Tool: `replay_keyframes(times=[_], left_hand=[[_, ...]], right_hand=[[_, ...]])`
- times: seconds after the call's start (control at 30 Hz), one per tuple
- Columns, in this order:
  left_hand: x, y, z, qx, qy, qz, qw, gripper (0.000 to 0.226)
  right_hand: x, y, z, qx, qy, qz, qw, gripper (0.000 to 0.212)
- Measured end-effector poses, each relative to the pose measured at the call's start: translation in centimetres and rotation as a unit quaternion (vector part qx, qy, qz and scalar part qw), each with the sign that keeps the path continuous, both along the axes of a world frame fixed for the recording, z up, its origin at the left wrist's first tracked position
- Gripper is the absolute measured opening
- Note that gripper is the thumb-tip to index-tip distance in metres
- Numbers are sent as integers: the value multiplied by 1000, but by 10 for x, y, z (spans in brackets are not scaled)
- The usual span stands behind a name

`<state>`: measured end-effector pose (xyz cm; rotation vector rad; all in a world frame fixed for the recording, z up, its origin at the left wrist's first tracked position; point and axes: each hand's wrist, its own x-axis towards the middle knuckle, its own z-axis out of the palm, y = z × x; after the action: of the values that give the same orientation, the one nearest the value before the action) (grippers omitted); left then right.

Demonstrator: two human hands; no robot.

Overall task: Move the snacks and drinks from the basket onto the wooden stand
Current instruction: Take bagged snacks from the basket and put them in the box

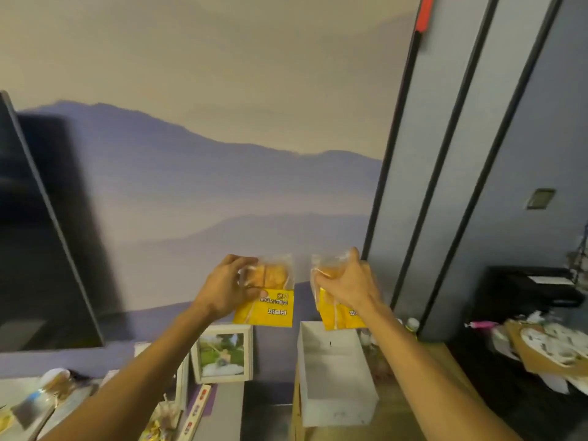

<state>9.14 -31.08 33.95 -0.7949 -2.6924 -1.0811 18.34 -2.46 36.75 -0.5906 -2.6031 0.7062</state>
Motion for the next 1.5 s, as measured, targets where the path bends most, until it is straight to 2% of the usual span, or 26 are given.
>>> replay_keyframes(times=[0.13, 0.27, 0.6, 0.73, 0.8, 0.9, 0.93, 1.0, 1.13, 1.33, 1.4, 1.5], left_hand=[[0, 74, -19, -6, -14, -6, 1000, 85], [2, 130, -51, -2, -63, 4, 998, 81], [-65, 200, -164, -37, -176, 34, 983, 82], [-100, 222, -217, -54, -211, 36, 975, 81], [-113, 233, -247, -62, -224, 35, 972, 77], [-126, 245, -292, -80, -238, 36, 967, 71], [-130, 248, -306, -90, -237, 32, 967, 69], [-138, 254, -330, -110, -234, 21, 966, 66], [-152, 265, -363, -170, -187, 12, 968, 60], [-152, 261, -396, -271, -64, 6, 960, 63], [-149, 259, -408, -308, -39, -8, 951, 65], [-142, 263, -417, -288, -48, -8, 956, 67]], right_hand=[[9, 70, -19, -12, -7, -18, 1000, 113], [1, 116, -48, -20, -30, -10, 999, 111], [-72, 156, -161, -90, -127, -19, 988, 122], [-116, 163, -226, -143, -140, -38, 979, 103], [-129, 168, -257, -166, -172, -40, 970, 104], [-152, 187, -323, -141, -197, -35, 970, 97], [-164, 199, -372, -134, -201, -31, 970, 99], [-175, 206, -413, -115, -206, -36, 971, 103], [-169, 179, -380, 4, -204, -76, 976, 115], [-177, 163, -406, 86, -227, -58, 968, 123], [-178, 160, -417, 104, -229, -49, 967, 122], [-180, 154, -433, 105, -235, -39, 966, 107]])
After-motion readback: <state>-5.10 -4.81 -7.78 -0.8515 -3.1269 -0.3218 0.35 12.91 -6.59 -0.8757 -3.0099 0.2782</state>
